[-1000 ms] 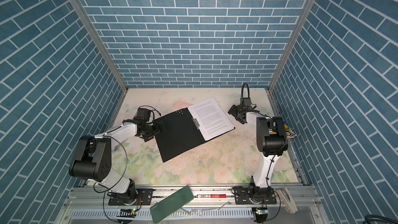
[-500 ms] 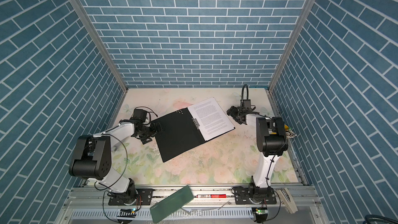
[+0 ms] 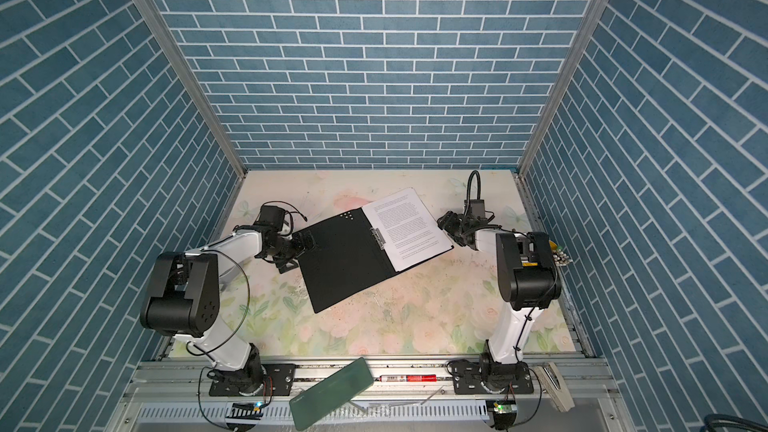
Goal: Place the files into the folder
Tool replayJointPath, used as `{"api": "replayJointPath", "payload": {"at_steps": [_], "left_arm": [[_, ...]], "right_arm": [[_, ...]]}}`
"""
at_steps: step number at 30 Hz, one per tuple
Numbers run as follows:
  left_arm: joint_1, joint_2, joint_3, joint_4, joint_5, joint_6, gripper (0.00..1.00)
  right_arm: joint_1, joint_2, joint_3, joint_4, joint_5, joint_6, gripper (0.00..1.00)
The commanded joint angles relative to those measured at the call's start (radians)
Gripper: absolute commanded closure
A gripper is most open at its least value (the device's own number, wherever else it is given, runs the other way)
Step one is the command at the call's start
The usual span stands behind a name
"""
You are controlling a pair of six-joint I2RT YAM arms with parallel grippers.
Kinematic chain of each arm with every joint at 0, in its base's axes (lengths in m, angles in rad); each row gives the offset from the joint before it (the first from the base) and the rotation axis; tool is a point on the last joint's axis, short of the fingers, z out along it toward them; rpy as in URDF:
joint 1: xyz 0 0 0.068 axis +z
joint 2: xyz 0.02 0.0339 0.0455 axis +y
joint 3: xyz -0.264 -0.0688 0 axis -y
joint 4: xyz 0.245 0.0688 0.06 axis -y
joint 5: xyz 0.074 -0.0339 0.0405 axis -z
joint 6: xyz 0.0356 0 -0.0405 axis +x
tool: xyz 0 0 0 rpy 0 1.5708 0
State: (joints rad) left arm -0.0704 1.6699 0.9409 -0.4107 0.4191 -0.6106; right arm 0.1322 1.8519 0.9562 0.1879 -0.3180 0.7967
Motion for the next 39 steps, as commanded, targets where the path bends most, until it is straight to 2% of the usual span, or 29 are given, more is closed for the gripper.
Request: {"api": "replayJointPath", "payload": {"at_steps": [1,9,19,23,27,32,39], "left_arm": [[0.003,0.059,-0.019,-0.059,-0.028,0.010,0.00],[0.003,0.109,-0.002,0.049,0.026,-0.039,0.00],[0.003,0.245,0.174,0.124,0.110,-0.039,0.00],[0.003,0.293,0.259,0.111,0.127,-0.003,0.00],[0.007,0.331,0.350,0.014,0.103,0.080,0.00],[0.031,0.309,0.321,-0.016,0.078,0.108,0.00],[0.046,0.217,0.229,-0.052,0.054,0.144,0.00]], "right_arm": [[0.018,0.012,-0.052,-0.102,-0.006,0.042,0.30],[0.032,-0.020,-0.105,-0.074,0.007,0.081,0.32],[0.049,-0.149,-0.268,-0.019,0.050,0.162,0.34],[0.081,-0.220,-0.335,-0.036,0.088,0.190,0.34],[0.090,-0.302,-0.395,-0.058,0.132,0.216,0.35],[0.089,-0.360,-0.363,-0.147,0.179,0.173,0.32],[0.061,-0.291,-0.248,-0.175,0.187,0.103,0.25]]}}
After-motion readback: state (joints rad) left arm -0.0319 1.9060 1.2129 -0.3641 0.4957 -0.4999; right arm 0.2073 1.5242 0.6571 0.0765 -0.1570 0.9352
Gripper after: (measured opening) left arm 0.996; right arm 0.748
